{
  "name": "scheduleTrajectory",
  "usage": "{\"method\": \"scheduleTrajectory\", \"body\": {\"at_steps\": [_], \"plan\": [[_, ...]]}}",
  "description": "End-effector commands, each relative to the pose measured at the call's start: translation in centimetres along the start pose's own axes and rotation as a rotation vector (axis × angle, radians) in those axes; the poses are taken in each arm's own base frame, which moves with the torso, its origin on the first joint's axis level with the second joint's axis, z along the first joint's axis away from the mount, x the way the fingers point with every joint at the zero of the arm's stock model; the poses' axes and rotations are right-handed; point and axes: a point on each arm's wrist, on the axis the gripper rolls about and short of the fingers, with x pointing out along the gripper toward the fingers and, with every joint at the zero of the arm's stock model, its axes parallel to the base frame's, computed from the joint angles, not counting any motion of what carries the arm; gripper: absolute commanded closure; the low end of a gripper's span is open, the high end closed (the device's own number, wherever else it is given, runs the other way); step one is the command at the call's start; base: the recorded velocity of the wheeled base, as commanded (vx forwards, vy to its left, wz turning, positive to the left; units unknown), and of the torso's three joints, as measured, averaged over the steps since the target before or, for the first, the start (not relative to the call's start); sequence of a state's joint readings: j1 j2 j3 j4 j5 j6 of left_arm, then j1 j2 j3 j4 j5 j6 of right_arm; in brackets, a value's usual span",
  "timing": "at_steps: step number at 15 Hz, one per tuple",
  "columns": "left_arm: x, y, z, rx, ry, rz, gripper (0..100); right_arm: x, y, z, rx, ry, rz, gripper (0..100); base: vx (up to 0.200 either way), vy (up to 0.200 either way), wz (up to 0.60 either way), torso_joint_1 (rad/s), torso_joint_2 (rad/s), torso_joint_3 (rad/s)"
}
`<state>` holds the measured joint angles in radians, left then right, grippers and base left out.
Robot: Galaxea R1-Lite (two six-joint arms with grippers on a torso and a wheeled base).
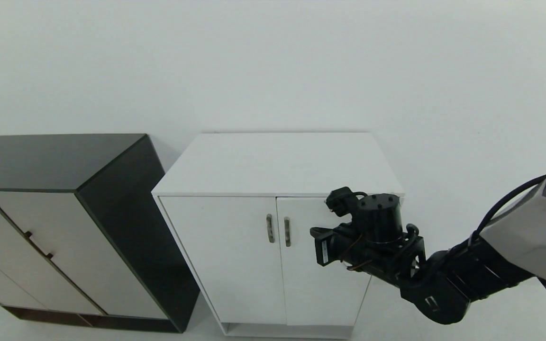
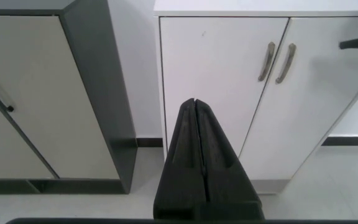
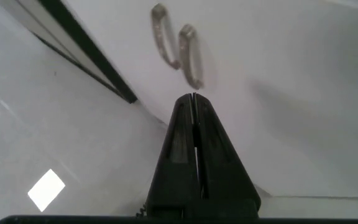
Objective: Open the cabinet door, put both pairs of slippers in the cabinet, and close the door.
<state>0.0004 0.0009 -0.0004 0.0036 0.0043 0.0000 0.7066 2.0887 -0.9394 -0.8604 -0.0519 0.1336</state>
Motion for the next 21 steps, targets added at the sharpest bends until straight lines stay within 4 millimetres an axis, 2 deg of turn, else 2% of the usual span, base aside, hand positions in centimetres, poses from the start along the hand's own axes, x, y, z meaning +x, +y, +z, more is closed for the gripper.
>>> {"method": "scheduleTrajectory", "body": {"at_steps": [1, 5, 13, 21], "plan": [[0.0, 0.0, 0.0, 0.000, 0.001, 0.001, 100, 1.3, -1.1, -0.3, 0.008, 0.002, -0.028, 100, 0.000, 0.000, 0.00, 0.000, 0.00, 0.000], [0.0, 0.0, 0.0, 0.000, 0.001, 0.001, 100, 2.5, -2.7, -0.2, 0.019, -0.013, -0.063, 100, 0.000, 0.000, 0.00, 0.000, 0.00, 0.000], [0.0, 0.0, 0.0, 0.000, 0.001, 0.001, 100, 3.3, -3.9, 0.1, 0.027, -0.019, -0.091, 100, 0.000, 0.000, 0.00, 0.000, 0.00, 0.000], [0.0, 0.0, 0.0, 0.000, 0.002, 0.001, 100, 4.0, -4.0, 1.1, 0.029, -0.030, -0.092, 100, 0.000, 0.000, 0.00, 0.000, 0.00, 0.000]]}}
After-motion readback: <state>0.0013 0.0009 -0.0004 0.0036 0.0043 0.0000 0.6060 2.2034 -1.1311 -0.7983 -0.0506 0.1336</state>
